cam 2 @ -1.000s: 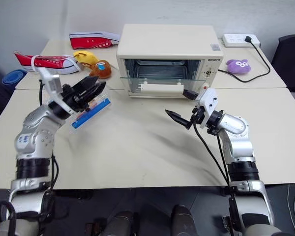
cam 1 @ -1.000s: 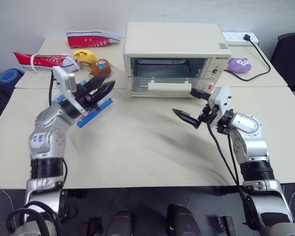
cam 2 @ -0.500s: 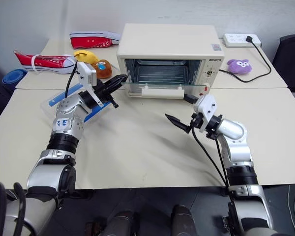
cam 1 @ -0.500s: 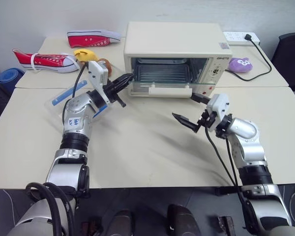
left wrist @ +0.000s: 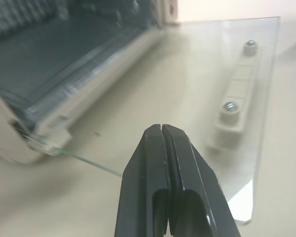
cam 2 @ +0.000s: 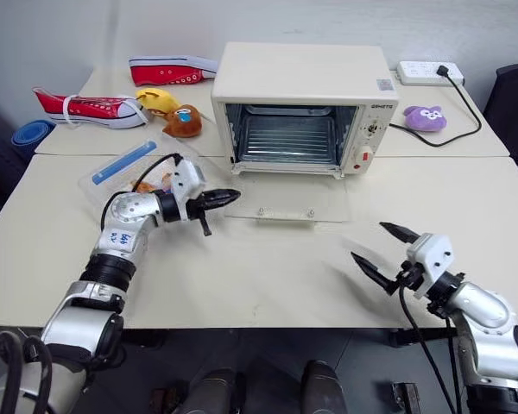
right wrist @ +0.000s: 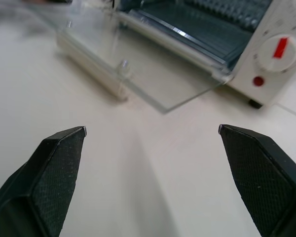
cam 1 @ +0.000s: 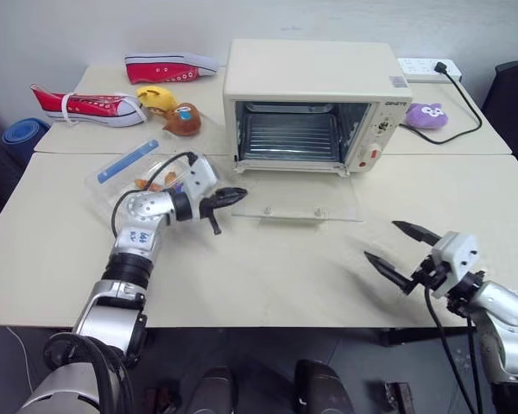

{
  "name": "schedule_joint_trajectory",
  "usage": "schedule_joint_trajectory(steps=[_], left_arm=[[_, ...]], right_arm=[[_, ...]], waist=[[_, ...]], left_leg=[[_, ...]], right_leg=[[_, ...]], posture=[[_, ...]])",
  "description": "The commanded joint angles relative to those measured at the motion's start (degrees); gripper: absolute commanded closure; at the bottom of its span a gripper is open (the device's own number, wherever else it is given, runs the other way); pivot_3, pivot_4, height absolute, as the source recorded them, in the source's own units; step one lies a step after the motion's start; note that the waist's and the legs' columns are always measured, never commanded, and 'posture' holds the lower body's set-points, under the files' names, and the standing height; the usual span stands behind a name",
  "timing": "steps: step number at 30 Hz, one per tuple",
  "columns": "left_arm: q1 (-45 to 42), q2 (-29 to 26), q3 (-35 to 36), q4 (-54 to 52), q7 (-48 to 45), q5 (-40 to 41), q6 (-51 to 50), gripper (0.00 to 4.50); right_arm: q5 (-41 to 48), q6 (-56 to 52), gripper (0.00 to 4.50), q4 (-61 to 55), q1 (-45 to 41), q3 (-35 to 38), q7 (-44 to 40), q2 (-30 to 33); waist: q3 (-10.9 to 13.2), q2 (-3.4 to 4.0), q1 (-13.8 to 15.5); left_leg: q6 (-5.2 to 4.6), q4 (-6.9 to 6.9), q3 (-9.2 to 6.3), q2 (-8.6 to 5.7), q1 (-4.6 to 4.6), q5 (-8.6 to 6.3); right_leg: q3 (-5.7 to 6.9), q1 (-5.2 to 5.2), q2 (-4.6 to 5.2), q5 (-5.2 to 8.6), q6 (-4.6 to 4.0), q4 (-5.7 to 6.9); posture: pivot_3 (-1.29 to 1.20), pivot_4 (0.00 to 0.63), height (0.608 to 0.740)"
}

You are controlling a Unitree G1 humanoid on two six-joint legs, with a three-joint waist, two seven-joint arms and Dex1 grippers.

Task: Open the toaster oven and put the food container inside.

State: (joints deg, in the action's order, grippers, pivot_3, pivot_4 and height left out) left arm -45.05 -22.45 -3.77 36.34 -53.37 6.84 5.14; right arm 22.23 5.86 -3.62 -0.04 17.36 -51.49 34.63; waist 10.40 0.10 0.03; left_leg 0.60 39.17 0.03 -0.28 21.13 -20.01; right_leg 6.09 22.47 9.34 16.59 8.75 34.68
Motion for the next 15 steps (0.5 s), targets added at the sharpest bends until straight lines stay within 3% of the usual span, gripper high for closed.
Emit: schedule_joint_trajectory(steps=[1, 4, 6, 10, 15], left_arm=[[1.9, 0.2, -0.7, -5.4, 2.2, -1.1, -1.6, 4.46], [5.1, 0.7, -1.3, -9.3, 4.6, -1.9, -3.8, 4.46], [8.8, 2.1, 1.3, -16.3, 6.0, 2.6, -7.7, 4.29], [15.3, 1.6, 6.6, -30.0, 6.2, 10.4, -12.8, 3.24], [30.7, -5.9, 23.2, -49.4, 9.5, 21.3, -20.8, 1.74]], right_arm=[[3.2, -1.8, 0.0, -4.2, -1.1, 1.8, 0.6, 1.2], [7.0, -6.3, 0.0, -6.6, -4.9, 0.8, 1.4, 0.6], [8.9, -8.7, 0.0, -8.2, -8.8, -1.5, 1.1, -0.2], [10.1, -10.7, 0.0, -9.8, -12.6, -4.6, -0.1, -0.7], [8.5, -7.4, 0.0, -8.6, -17.1, -9.1, -3.1, -2.9]], waist=[[0.0, 0.0, 0.1], [0.0, 0.0, 0.1], [0.0, 0.03, -0.1], [0.0, 0.0, -0.1], [0.0, 0.0, -0.6]], left_leg=[[0.0, 0.0, 0.0, 0.0, 0.0, 0.0], [0.0, 0.01, 0.0, 0.0, -0.01, 0.0], [0.0, 0.01, -0.01, 0.01, -0.04, 0.0], [0.01, -0.02, -0.1, 0.06, 0.01, 0.0], [0.02, -0.02, -0.1, 0.07, -0.03, -0.01]], right_leg=[[0.0, 0.0, 0.0, 0.0, 0.0, 0.0], [-0.01, -0.01, 0.01, 0.0, 0.0, 0.0], [-0.02, -0.01, 0.0, 0.0, 0.0, 0.01], [0.03, 0.02, -0.01, 0.0, 0.0, 0.01], [-0.04, 0.01, 0.0, 0.0, 0.0, -0.01]], posture=[[0.0, 0.15, 0.74], [0.0, 0.15, 0.74], [0.0, 0.15, 0.74], [0.0, 0.15, 0.74], [0.0, 0.15, 0.74]])
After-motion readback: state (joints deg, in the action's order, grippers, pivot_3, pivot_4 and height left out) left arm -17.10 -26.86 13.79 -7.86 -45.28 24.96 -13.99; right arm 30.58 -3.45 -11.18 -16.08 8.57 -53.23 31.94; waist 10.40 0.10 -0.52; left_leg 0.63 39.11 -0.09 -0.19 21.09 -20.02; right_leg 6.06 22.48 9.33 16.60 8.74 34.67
